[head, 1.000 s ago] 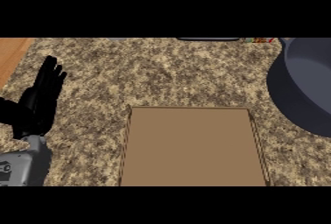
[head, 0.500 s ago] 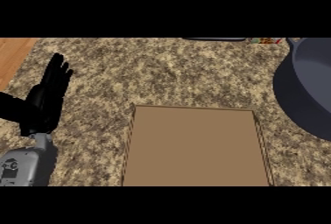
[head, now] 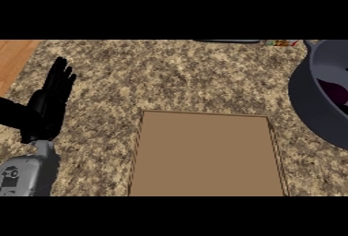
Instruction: Pick the eggplant from the tray and place it in the pot
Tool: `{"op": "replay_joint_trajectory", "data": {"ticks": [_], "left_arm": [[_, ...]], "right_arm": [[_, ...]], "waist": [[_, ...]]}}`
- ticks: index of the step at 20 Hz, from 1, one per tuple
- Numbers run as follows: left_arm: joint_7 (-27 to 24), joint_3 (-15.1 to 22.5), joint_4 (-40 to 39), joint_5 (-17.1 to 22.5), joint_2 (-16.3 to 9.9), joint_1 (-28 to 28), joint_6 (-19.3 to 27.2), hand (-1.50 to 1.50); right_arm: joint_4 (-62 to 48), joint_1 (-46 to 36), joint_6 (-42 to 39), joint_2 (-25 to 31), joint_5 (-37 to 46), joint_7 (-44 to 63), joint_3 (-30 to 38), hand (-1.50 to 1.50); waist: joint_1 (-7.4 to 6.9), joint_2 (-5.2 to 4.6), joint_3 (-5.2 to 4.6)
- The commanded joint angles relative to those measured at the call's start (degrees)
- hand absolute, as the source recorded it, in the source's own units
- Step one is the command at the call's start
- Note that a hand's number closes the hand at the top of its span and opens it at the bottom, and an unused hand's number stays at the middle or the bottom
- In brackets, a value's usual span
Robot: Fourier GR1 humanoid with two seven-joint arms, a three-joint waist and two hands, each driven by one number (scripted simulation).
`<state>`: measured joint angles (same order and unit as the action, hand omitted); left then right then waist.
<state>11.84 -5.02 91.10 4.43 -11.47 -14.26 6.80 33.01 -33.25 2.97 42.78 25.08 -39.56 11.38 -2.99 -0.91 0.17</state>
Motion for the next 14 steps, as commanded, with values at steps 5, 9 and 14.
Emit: {"op": "replay_joint_trajectory", "data": {"ticks": [5, 9, 14], "left_arm": [[0.5, -0.4, 0.1, -0.5, -0.7, -0.8, -0.1, 0.00], [1.0, 0.8, 1.6, -0.6, 1.1, 0.3, 0.9, 0.00], [0.9, -0.6, 1.3, 1.0, -0.4, 0.7, -1.1, 0.00]], "right_arm": [[-14.3, -7.6, -11.1, -3.2, 0.5, -4.8, -1.3, -1.50], [-17.0, -8.5, -18.6, -3.8, -5.7, -9.6, 4.0, -1.50], [-21.2, -12.3, -29.7, 0.3, -11.7, -7.8, 9.8, -1.50]], "waist": [[-0.51, -0.43, 0.12], [-0.20, -0.24, 0.19], [0.29, -0.03, 0.09]]}}
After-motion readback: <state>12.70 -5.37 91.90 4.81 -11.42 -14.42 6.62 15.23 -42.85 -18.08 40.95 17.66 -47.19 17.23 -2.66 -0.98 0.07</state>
